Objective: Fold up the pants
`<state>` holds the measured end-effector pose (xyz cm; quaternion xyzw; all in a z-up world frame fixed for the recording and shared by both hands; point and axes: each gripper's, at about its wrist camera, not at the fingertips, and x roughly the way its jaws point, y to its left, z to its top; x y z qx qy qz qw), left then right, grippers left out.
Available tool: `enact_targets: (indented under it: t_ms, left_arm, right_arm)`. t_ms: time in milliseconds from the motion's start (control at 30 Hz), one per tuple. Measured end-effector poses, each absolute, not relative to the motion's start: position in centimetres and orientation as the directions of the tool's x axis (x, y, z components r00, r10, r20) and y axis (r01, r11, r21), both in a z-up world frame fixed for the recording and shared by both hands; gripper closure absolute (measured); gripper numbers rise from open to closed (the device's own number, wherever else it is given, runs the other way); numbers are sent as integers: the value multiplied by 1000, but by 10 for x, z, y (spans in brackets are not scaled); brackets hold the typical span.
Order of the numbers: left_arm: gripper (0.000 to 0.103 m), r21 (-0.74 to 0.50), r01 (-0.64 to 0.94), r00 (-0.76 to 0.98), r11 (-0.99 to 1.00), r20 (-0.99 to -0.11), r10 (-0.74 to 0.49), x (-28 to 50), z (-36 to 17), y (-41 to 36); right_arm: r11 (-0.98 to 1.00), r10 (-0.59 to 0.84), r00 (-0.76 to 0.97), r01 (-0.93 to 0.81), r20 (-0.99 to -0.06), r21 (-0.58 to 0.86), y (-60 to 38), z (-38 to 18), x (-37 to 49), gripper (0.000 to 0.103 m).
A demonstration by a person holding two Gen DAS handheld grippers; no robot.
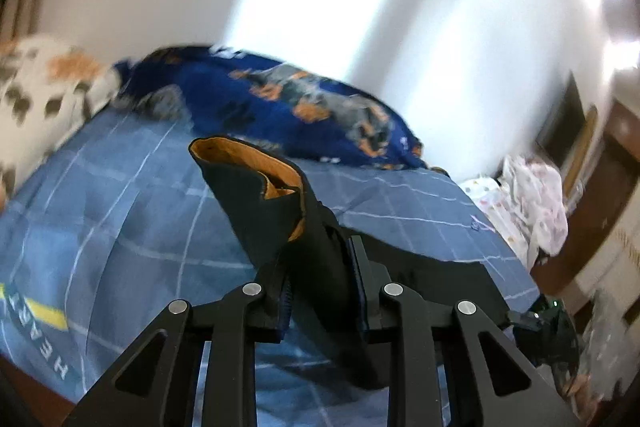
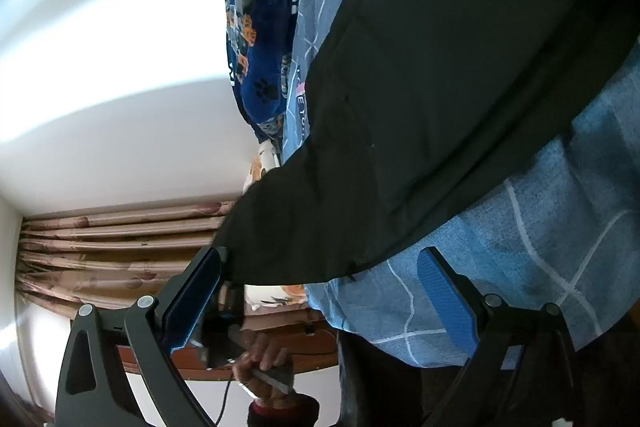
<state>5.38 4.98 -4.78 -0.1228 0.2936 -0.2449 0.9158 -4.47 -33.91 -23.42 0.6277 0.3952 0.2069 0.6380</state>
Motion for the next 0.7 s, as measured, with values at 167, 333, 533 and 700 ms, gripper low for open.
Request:
enact_targets:
  t_ms: [167, 333, 533, 700]
  left_arm:
    - [78, -359, 404, 699, 841, -472, -537, 56, -40, 32]
    - [78, -384, 375, 685, 844, -499, -532, 64, -48, 34]
    - [58, -435, 312, 653, 845, -548, -523, 76, -64, 46]
    - [23, -464, 183, 629, 867, -623, -466, 85, -92, 62]
  right_arm:
    - [125, 757, 609, 223, -238, 967, -340, -230, -43, 5]
    - [117, 752, 616, 223, -233, 968, -343, -230, -41, 5]
    - [107, 754, 614, 235, -233, 966, -344, -235, -42, 5]
    - [97, 756, 612, 247, -232, 964, -344, -237, -44, 5]
